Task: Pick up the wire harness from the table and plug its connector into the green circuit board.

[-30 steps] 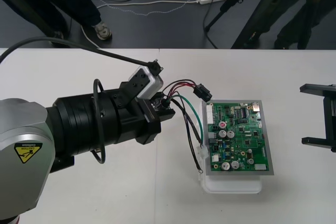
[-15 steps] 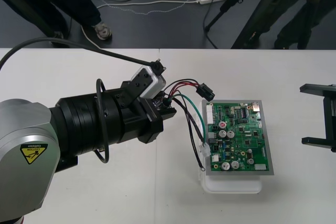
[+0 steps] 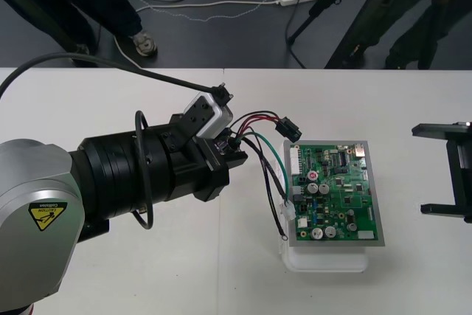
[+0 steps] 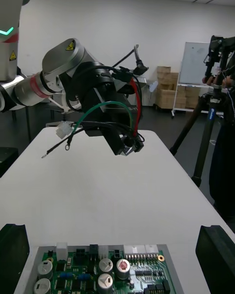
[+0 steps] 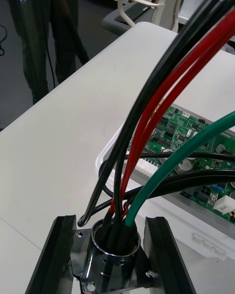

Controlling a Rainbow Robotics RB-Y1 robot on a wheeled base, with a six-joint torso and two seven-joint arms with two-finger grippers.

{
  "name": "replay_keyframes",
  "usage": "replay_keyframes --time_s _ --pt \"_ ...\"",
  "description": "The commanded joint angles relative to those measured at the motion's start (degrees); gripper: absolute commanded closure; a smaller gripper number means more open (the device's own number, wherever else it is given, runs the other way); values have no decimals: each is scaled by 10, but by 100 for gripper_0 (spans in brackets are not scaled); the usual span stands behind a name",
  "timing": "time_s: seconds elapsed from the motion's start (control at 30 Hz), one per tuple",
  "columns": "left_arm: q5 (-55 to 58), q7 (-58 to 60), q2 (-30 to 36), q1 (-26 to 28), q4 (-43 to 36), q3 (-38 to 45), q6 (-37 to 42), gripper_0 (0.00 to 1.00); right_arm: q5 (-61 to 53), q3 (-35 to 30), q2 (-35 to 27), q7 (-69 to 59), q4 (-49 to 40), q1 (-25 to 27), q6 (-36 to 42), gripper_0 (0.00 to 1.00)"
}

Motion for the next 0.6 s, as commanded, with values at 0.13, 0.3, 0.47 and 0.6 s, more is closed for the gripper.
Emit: replay_keyframes --time_s 0.13,0.3,0.47,0.6 --pt "-3 11 -15 1 -26 -13 33 100 -8 -5 2 -67 -59 36 14 0" --pt "-2 15 -15 0 -25 -13 33 100 -23 -5 2 -108 -93 58 59 0" --pt "-7 19 -15 0 -25 -13 33 100 -27 -6 7 -125 -139 83 128 0" --pt "-11 22 -15 -4 -25 -13 33 100 -27 -5 16 -130 -182 104 196 0"
